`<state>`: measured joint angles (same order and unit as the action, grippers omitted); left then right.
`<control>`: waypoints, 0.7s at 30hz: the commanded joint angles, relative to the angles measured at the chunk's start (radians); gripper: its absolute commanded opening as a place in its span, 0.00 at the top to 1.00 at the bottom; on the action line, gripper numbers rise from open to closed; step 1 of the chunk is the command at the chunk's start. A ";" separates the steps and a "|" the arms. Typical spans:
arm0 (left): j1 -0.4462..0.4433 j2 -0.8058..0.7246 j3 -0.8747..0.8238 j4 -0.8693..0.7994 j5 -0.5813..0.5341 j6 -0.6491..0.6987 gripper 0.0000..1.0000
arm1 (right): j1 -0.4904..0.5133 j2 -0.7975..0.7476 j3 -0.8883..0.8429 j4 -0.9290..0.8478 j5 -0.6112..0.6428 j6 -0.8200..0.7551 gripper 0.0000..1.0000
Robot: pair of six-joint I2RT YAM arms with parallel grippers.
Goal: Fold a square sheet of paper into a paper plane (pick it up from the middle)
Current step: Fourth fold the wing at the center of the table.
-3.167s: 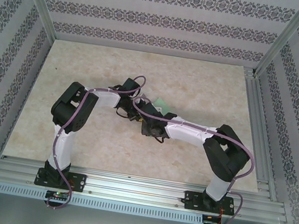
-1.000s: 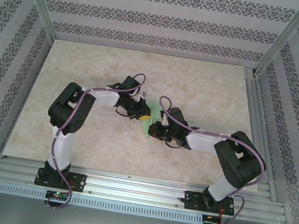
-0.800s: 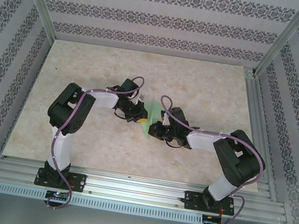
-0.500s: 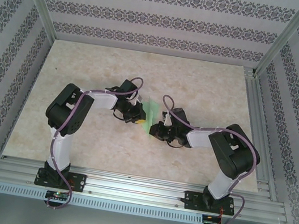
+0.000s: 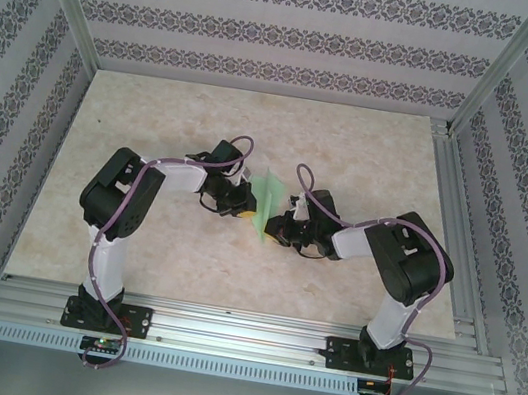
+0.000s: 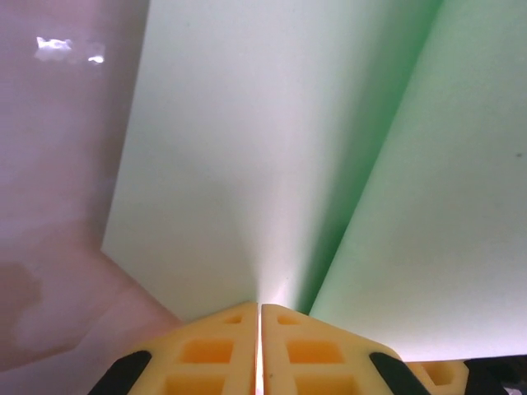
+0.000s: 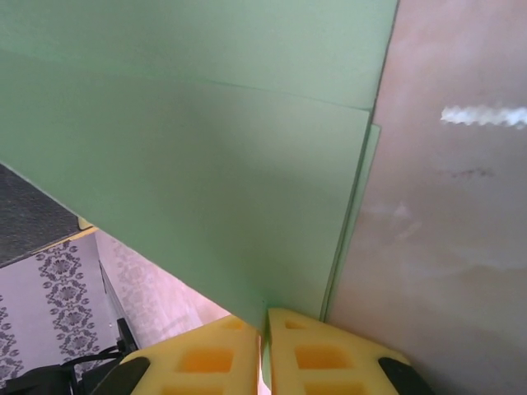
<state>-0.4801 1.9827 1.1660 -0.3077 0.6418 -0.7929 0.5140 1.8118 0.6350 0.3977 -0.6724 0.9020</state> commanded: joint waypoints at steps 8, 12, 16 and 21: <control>-0.011 0.023 0.012 -0.035 -0.022 0.046 0.89 | -0.039 0.036 0.012 -0.012 0.022 0.096 0.88; -0.011 0.022 0.034 -0.055 -0.022 0.063 0.89 | -0.039 0.014 0.069 -0.167 0.031 0.039 0.88; -0.011 0.016 0.043 -0.045 -0.020 0.064 0.89 | -0.043 -0.006 0.138 -0.333 0.046 -0.031 0.88; -0.011 -0.038 0.063 -0.024 -0.010 0.073 0.86 | -0.059 0.009 0.175 -0.395 0.031 -0.060 0.88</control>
<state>-0.4801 1.9900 1.1984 -0.3382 0.6224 -0.7502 0.4683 1.8244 0.7834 0.0944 -0.6598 0.8917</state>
